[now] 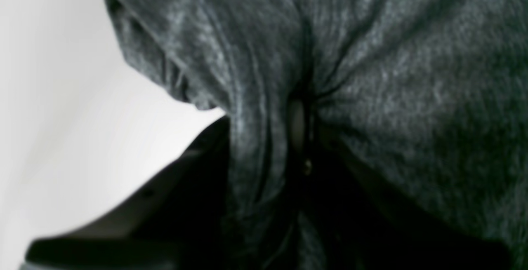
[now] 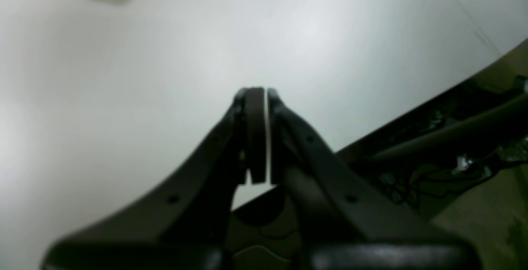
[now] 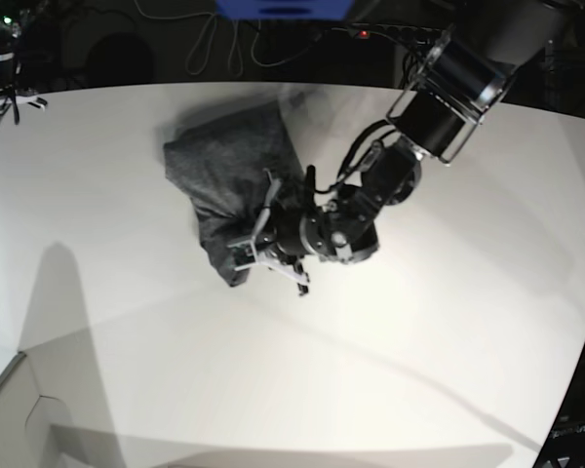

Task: Layout the t-shirt on the table in an organized manner, then fold the t-shirt properly
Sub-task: 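Grasp the folded shirt's edge with the left gripper and drag it across the table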

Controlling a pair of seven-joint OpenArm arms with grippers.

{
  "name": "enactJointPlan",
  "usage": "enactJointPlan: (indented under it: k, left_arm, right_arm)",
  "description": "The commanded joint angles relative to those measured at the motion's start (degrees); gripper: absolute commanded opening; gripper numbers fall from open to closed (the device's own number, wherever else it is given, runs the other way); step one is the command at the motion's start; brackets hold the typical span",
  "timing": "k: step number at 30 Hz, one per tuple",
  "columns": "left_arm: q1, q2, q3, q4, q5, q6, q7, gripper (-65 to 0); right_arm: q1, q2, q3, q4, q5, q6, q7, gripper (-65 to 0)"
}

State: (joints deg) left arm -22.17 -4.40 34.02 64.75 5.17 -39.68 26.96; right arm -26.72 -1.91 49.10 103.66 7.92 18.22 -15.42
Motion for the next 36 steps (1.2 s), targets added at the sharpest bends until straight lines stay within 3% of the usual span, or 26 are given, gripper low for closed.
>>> enactJointPlan:
  k: [1, 7, 12, 18, 21, 24, 26, 29, 36]
  left_arm:
    - [-2.13, 0.84, 1.1, 0.61, -0.03, -0.32, -0.63, -64.1]
    - [-6.62, 0.32, 11.74, 0.52, -0.03, -0.32, -0.54, -64.1]
    - [-9.08, 0.84, 16.31, -3.43, -0.03, -0.32, -0.63, -64.1]
    - [-9.34, 0.84, 16.22, -3.87, -0.03, -0.32, -0.72, -62.7]
    - [-9.61, 0.84, 16.22, -3.61, -0.03, -0.32, -0.72, -54.0]
    - [-10.93, 0.84, 16.22, -3.26, -0.03, -0.32, -0.19, -40.3]
    - [-11.98, 0.49, 16.13, -2.47, -0.03, -0.32, -0.1, -35.6]
    - [-13.39, 0.05, 15.52, 1.05, -0.03, -0.32, -0.02, -34.9]
    - [-13.47, -0.47, 4.88, 8.79, -0.03, -0.32, 0.16, -34.7]
  right_arm:
    - [-0.49, 0.64, 0.52, 0.83, 0.47, 0.02, 1.49, -65.0]
    - [-0.75, 0.64, 0.52, 0.74, 0.47, 0.02, 1.49, -65.0]
    - [-0.84, 0.64, 0.52, 0.74, 0.47, 0.02, 1.49, -65.0]
    - [-0.84, 0.64, 0.52, 0.74, 0.47, 0.02, 1.49, -65.0]
    - [-0.58, 0.64, 0.52, 0.83, 0.47, 0.02, 1.49, -65.0]
    - [-0.4, 0.64, 0.44, 0.91, 0.47, 0.02, 1.49, -65.0]
    - [-0.4, 0.64, 0.35, 0.83, 0.47, 0.02, 1.49, -65.0]
    - [-0.4, 0.64, 0.26, 0.83, 0.47, 0.02, 1.49, -65.0]
    - [-0.66, 0.64, 0.26, 0.91, 0.47, 0.02, 1.49, -65.0]
